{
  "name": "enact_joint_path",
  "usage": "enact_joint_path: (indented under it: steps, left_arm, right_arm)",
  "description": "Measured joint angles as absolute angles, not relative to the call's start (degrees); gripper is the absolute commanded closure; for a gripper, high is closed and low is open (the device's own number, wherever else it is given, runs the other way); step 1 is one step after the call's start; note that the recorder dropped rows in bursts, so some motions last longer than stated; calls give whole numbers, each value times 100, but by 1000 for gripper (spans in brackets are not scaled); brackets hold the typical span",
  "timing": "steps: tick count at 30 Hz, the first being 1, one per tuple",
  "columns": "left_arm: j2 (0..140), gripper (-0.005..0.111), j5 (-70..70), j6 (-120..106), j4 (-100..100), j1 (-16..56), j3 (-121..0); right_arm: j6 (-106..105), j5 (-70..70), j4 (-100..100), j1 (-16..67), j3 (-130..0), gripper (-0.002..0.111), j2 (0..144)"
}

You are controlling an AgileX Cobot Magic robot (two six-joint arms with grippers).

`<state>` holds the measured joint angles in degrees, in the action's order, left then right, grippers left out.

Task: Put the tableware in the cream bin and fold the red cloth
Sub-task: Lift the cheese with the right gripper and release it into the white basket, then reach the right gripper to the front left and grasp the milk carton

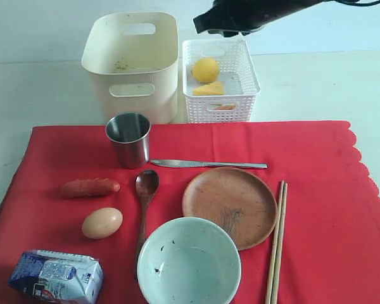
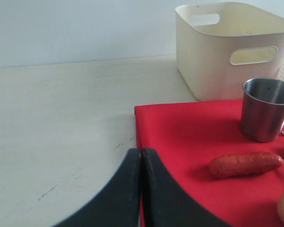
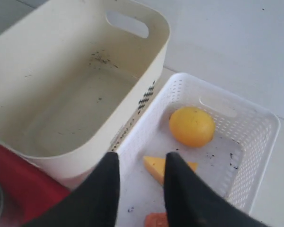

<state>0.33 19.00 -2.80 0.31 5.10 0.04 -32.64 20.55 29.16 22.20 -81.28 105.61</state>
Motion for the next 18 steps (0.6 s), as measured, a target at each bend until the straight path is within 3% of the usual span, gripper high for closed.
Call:
enact_joint_path:
  steps: [2, 12, 18]
  left_arm:
    - [33, 104, 1900, -280, 31, 510, 4]
    - [33, 104, 1900, -280, 31, 510, 4]
    - [33, 104, 1900, -290, 31, 510, 4]
  right_arm:
    - [-3277, 2201, 3112, 2220, -8048, 108, 10347]
    - [-4292, 2451, 4190, 2319, -6970, 108, 9577]
    - [-5843, 2590, 5610, 3172, -6473, 108, 9566]
